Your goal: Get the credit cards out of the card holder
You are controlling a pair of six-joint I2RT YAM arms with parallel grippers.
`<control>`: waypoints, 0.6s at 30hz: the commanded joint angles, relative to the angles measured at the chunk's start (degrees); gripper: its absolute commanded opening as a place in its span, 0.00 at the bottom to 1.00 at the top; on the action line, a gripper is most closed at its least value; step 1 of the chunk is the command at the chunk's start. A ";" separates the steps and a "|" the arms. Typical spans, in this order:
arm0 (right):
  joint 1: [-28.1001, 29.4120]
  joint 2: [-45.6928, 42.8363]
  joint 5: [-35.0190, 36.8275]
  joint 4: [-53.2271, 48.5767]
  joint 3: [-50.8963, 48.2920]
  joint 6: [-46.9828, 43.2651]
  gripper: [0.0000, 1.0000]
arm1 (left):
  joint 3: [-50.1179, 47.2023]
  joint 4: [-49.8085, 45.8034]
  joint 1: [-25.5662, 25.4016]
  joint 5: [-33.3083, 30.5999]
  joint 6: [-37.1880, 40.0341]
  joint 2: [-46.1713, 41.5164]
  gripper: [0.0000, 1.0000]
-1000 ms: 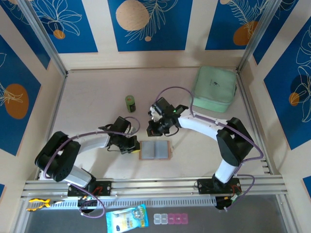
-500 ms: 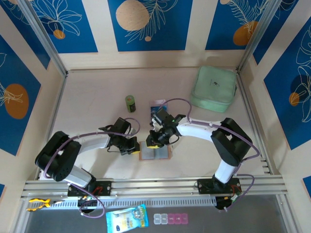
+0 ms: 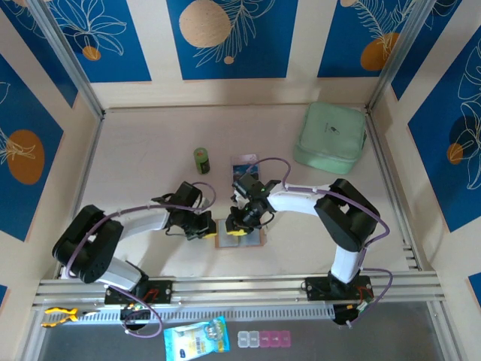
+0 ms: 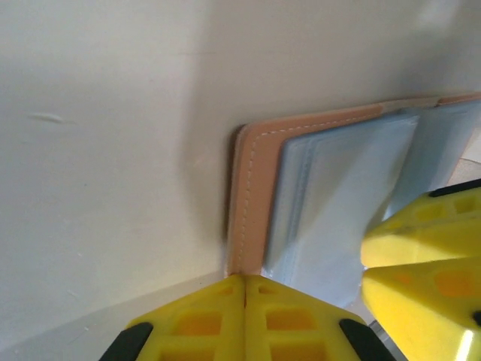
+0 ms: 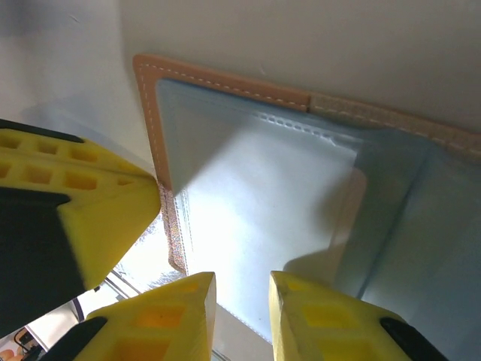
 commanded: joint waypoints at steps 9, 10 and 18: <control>0.52 0.38 1.85 -3.49 1.26 0.06 0.27 | 1.40 -3.02 -2.39 -1.37 -0.31 1.95 0.06; 0.57 0.39 2.37 -4.08 1.37 0.06 0.27 | 1.45 -3.48 -2.37 -1.79 -0.07 2.50 0.06; 0.49 -0.04 4.77 -6.63 1.66 -0.64 0.28 | 0.68 -4.05 -2.37 -3.49 0.38 3.93 0.05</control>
